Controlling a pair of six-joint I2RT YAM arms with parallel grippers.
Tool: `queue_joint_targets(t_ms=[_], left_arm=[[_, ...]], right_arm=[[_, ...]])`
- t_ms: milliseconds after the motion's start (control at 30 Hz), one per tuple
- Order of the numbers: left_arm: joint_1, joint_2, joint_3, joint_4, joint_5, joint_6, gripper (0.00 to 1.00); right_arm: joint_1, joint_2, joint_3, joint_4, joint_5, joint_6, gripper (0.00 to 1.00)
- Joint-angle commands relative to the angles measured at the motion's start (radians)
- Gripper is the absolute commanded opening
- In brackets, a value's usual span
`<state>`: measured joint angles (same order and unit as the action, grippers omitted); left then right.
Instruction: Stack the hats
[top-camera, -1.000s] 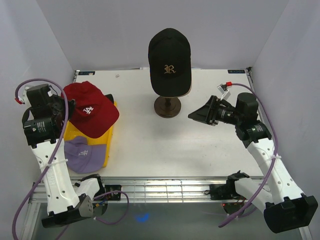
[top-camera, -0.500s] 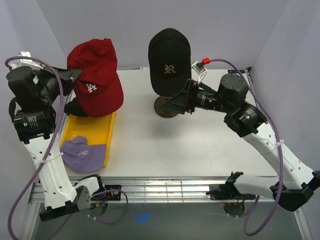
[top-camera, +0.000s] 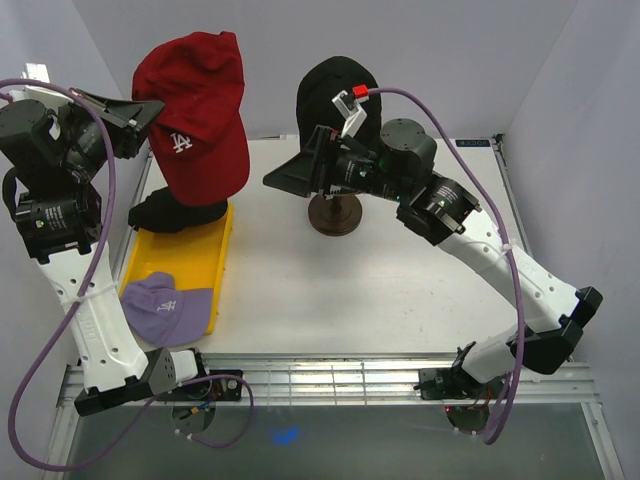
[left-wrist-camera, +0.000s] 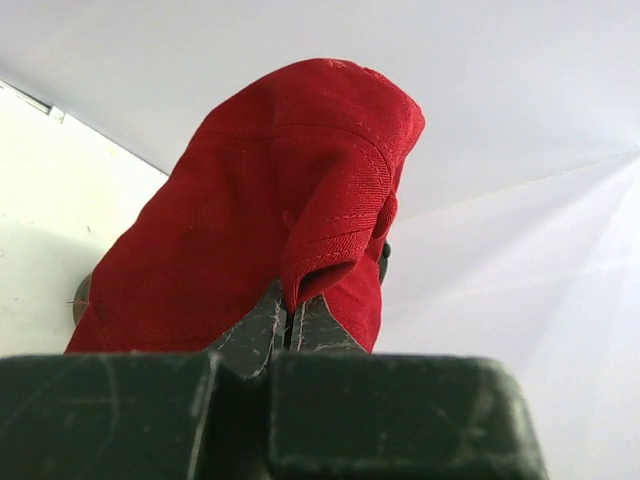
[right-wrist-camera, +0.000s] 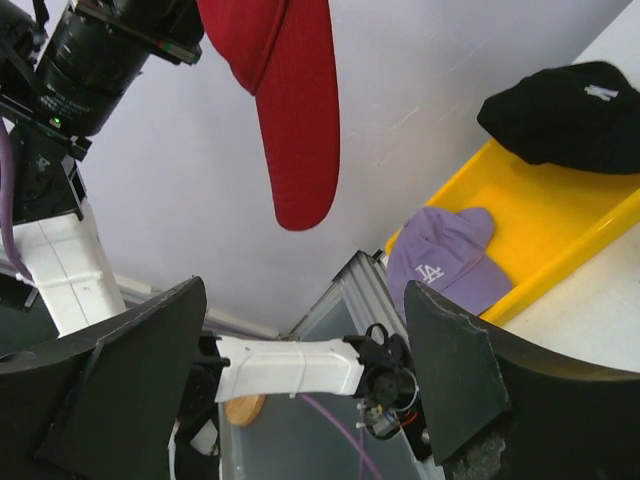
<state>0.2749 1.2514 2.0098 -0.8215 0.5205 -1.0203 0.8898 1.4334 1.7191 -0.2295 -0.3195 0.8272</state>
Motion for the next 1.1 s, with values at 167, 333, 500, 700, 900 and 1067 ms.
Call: queue_joint_targets(t_ms=[167,333,500,700,900,1067], left_arm=[[0.004,0.014,0.032,0.071,0.036,-0.118,0.00],[0.004,0.032,0.040,0.071,0.055,-0.124,0.00],[0.001,0.039,0.040,0.076,0.065,-0.123,0.00],[-0.005,0.045,0.032,0.078,0.073,-0.118,0.00],[-0.014,0.049,0.029,0.079,0.073,-0.112,0.00],[-0.022,0.045,0.014,0.085,0.076,-0.103,0.00]], right_arm=[[0.040,0.102,0.128,0.151,0.128,-0.066,0.87],[0.049,0.173,0.196,0.203,0.122,-0.071,0.88],[0.058,0.258,0.283,0.209,0.115,-0.069,0.87],[0.066,0.341,0.399,0.190,0.099,-0.051,0.86],[0.069,0.352,0.393,0.219,0.097,-0.030,0.72],[0.069,0.355,0.399,0.217,0.097,-0.016,0.44]])
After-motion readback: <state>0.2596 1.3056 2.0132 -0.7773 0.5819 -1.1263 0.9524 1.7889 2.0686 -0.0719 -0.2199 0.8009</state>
